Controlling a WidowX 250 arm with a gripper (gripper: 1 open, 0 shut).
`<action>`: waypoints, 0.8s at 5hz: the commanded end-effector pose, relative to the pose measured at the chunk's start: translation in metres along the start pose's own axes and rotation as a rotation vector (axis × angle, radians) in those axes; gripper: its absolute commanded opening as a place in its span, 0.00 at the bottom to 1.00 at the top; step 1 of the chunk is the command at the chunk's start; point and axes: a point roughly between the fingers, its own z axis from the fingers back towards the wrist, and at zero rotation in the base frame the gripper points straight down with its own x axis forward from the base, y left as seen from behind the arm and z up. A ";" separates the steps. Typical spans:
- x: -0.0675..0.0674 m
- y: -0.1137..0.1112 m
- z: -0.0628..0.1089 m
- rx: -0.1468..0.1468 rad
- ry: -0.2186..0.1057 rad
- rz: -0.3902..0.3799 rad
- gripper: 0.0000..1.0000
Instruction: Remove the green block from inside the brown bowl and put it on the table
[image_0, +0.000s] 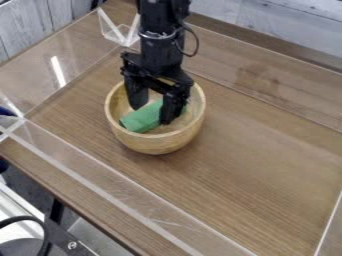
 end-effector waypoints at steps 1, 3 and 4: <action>0.011 0.001 0.012 0.010 -0.058 -0.007 1.00; 0.013 -0.002 0.022 0.002 -0.078 -0.022 1.00; 0.013 -0.004 0.026 -0.003 -0.086 -0.029 1.00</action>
